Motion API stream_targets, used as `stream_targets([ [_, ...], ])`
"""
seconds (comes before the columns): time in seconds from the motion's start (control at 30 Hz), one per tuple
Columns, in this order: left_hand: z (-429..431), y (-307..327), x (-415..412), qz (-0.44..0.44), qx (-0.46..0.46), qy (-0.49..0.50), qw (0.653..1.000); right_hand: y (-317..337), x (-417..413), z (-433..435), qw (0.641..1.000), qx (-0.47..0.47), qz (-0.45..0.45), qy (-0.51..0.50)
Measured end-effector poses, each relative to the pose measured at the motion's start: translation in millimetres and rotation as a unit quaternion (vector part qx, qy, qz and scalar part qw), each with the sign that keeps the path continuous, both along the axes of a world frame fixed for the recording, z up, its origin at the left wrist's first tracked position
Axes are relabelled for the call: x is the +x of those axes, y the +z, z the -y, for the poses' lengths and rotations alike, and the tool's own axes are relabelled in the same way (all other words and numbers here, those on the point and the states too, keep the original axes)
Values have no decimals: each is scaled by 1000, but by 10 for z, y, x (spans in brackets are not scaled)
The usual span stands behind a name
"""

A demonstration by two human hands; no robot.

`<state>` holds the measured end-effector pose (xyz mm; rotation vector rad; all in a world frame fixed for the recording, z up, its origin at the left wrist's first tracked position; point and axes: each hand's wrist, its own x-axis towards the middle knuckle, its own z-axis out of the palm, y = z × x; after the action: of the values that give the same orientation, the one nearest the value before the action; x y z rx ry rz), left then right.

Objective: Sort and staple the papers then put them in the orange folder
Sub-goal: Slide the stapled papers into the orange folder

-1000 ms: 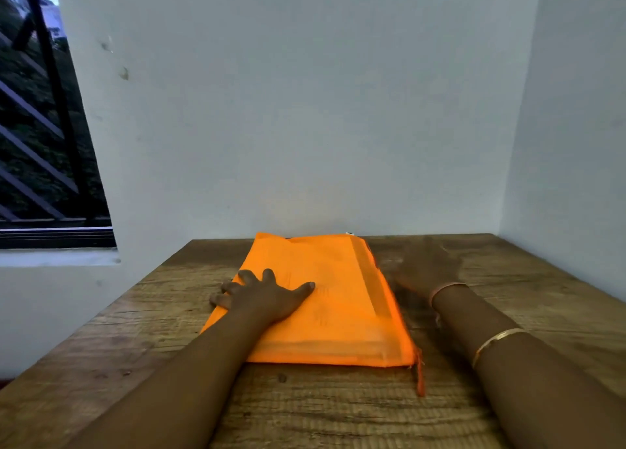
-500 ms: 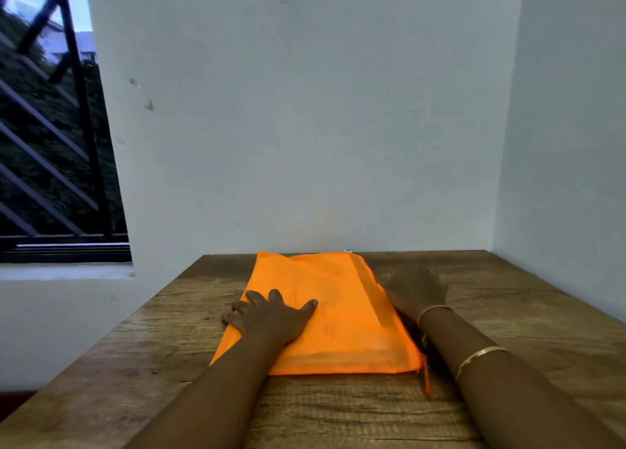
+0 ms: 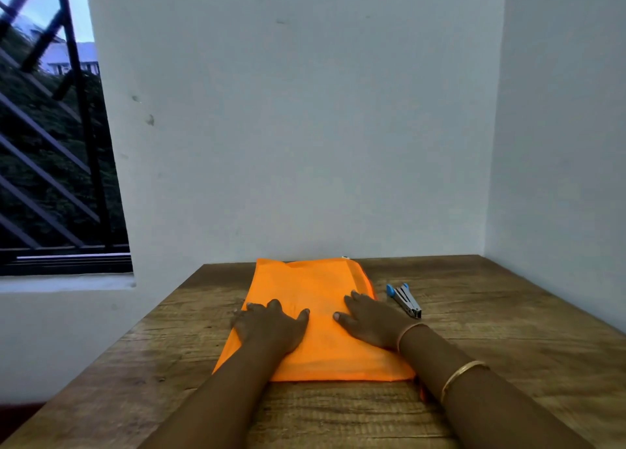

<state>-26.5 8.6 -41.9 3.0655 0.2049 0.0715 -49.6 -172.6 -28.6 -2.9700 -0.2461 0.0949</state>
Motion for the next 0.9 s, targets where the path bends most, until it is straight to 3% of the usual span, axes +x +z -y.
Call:
stream_targets([
  [0.2,61,97,53,1,53,-30,998,-45,13,20,1000,-4,-2,-1],
  [0.3,131,71,223,30,39,-148,988,-21,-18,3,1000,-3,-10,0],
  [0.37,186,56,374,5,10,-212,977,9,-24,5,1000,3,-29,-5],
  [0.53,176,118,733,-14,21,-169,985,41,63,-3,998,-30,-60,-7],
  [0.9,92,11,1387,-17,-55,-65,996,-16,232,25,997,-23,-78,5],
])
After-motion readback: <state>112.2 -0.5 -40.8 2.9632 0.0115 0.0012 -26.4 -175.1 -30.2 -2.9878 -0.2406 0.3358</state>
